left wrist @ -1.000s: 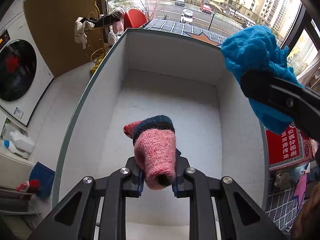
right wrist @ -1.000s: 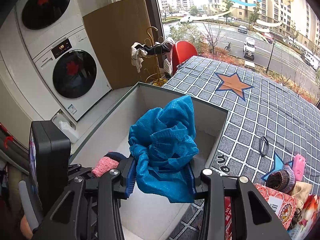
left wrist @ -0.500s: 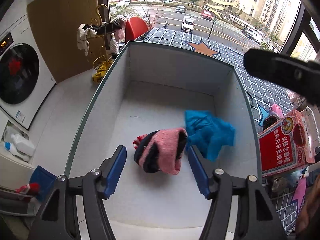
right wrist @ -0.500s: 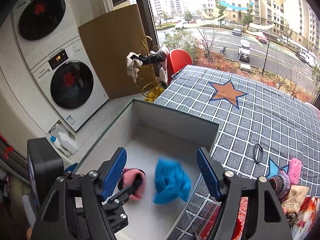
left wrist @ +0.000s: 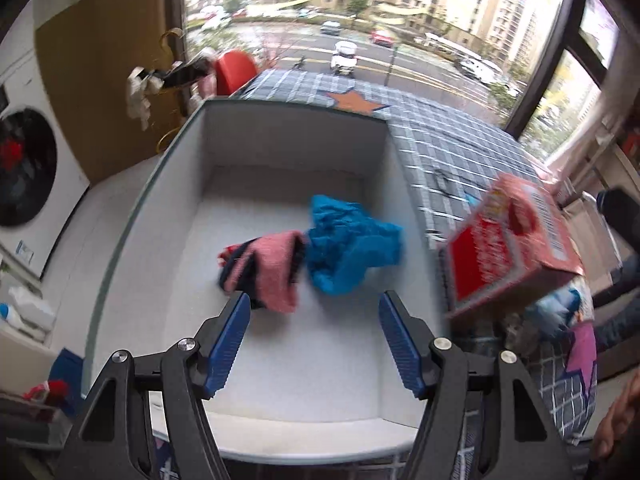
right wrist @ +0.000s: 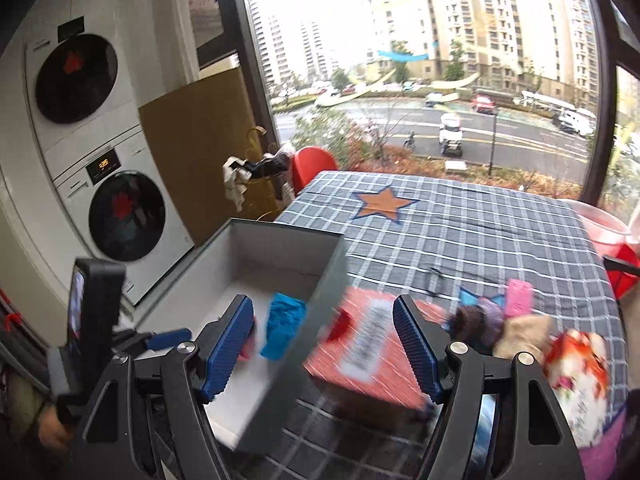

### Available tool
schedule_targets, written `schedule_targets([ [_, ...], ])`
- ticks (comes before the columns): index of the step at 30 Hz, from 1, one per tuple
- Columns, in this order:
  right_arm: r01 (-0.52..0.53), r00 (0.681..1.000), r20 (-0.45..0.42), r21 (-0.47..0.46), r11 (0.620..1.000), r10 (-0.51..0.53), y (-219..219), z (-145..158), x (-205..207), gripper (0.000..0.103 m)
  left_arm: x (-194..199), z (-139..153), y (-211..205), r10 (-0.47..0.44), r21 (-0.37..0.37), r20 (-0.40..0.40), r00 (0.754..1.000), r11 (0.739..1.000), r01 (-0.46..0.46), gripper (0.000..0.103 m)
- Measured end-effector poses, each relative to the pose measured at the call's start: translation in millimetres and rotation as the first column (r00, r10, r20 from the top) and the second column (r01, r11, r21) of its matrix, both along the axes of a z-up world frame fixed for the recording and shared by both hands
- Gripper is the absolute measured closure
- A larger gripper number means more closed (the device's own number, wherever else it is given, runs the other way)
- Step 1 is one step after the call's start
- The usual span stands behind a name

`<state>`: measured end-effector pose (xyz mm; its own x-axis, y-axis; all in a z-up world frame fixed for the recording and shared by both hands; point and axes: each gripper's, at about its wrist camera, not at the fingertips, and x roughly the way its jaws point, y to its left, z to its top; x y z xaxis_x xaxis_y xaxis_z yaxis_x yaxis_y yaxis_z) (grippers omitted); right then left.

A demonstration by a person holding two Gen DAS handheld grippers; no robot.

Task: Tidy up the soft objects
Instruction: 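Return both grippers to the pile of soft items on the table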

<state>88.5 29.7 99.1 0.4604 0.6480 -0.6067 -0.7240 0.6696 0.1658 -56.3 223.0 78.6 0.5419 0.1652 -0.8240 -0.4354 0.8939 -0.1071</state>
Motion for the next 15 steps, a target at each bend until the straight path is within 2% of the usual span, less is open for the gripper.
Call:
schedule_targets([
  [2,0.060,0.998,0.017,-0.002,0.998,-0.060,-32,-5,-5,0.009,-2,9,-24,-0.056,0.018,0.027,0.998,0.998,0.055,0.032],
  [6,0.183,0.983,-0.009,-0.014,0.983,-0.183,-98,-25,-10,0.009,0,15,-74,-0.187,0.020,0.046,0.981,0.982,0.187,0.032],
  [12,0.341,0.930,-0.115,-0.082,0.936,-0.349,-170,-73,0,0.009,22,-6,-160,-0.394,0.003,0.007,0.919,0.919,0.394,0.032],
  [15,0.380,0.905,-0.163,-0.110,0.918,-0.394,-190,-94,2,0.009,38,-21,-194,-0.438,-0.033,-0.019,0.899,0.899,0.437,0.032],
])
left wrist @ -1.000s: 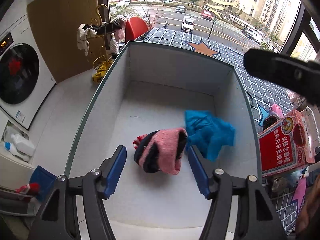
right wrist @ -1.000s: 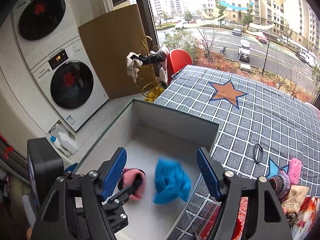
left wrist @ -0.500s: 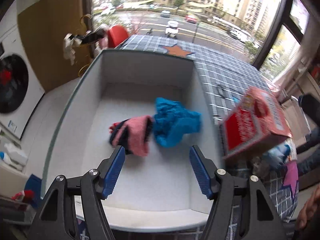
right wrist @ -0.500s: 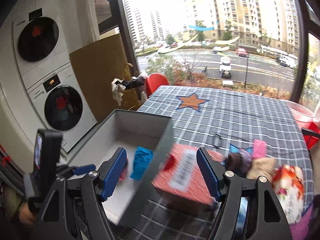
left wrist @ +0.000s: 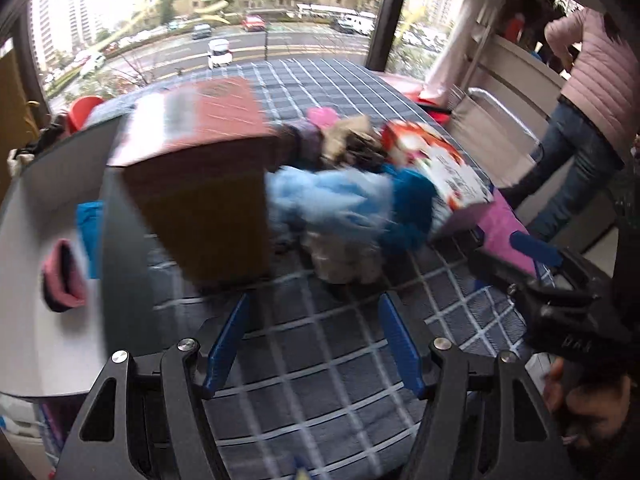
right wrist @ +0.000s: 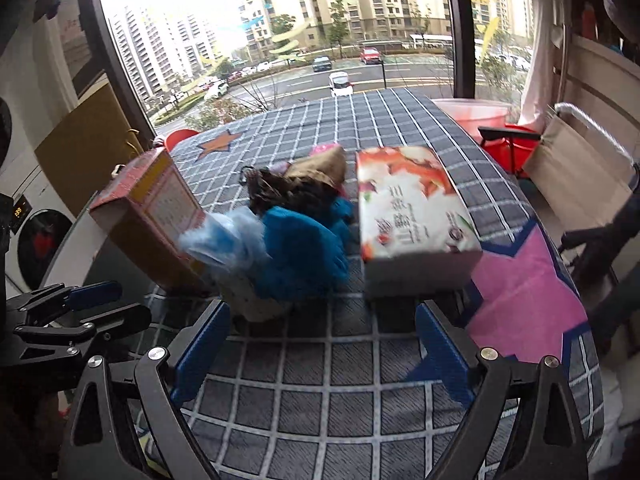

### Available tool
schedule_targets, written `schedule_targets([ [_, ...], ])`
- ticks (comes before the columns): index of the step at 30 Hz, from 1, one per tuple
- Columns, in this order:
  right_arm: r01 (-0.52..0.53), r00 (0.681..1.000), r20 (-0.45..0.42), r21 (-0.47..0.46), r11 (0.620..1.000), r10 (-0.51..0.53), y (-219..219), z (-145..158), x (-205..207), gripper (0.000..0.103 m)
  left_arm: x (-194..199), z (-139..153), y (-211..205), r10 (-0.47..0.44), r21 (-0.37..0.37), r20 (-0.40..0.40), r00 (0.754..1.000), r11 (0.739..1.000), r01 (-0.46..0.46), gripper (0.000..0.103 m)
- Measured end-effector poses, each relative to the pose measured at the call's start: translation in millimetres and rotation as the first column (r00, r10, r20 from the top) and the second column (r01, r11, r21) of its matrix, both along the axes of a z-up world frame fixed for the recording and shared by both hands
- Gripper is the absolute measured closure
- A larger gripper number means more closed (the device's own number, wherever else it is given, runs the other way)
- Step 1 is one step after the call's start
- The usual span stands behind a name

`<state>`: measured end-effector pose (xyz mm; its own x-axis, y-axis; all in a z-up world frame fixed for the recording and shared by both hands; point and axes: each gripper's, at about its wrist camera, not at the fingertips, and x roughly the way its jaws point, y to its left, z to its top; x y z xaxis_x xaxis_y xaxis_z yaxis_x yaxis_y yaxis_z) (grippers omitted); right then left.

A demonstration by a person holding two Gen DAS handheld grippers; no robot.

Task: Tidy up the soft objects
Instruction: 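Return both grippers to the pile of soft items on the table, then grasp the light-blue fluffy item with the left gripper while the right gripper reaches the polka-dot scrunchie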

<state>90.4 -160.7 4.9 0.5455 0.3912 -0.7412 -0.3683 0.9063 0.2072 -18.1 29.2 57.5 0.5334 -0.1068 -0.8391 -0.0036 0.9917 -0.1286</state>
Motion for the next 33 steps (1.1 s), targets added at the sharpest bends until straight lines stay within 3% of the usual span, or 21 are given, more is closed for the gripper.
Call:
schedule_targets([
  [5,0.008,1.000,-0.022,0.002,1.000,-0.008,-14,-17,-9,0.009,29,-3,-28,0.033,-0.055,0.008,0.999,0.998,-0.033,0.033],
  [11,0.010,0.999,-0.037,0.038,0.999,-0.008,-29,-20,-19,0.009,59,6,-43,0.181,-0.009,0.108,0.978,0.983,-0.181,0.033],
  [19,0.023,0.999,-0.047,0.077,0.997,-0.019,-43,-24,-21,0.009,96,-11,-42,0.255,0.054,0.080,0.964,0.964,-0.260,0.030],
  [20,0.026,0.999,-0.048,0.080,0.996,-0.022,-45,-24,-22,0.009,98,-16,-41,0.250,0.052,0.064,0.966,0.966,-0.254,0.033],
  [21,0.029,0.999,-0.048,0.083,0.996,-0.025,-47,-24,-22,0.009,100,-22,-40,0.243,0.044,0.033,0.970,0.969,-0.244,0.053],
  [23,0.037,0.998,-0.047,0.090,0.995,-0.032,-50,-23,-23,0.009,100,-34,-36,0.223,0.017,-0.038,0.974,0.975,-0.222,0.077],
  [25,0.042,0.998,-0.048,0.095,0.995,-0.038,-51,-23,-22,0.009,94,-40,-32,0.228,-0.007,-0.058,0.972,0.973,-0.229,0.083],
  [29,0.042,0.998,-0.052,0.099,0.994,-0.037,-51,-23,-22,0.009,71,-32,-31,0.176,-0.021,-0.039,0.984,0.984,-0.177,0.085],
  [33,0.035,0.998,-0.052,0.096,0.995,-0.030,-48,-24,-21,0.009,36,-17,-38,0.076,0.016,0.008,0.997,0.997,-0.076,0.085],
])
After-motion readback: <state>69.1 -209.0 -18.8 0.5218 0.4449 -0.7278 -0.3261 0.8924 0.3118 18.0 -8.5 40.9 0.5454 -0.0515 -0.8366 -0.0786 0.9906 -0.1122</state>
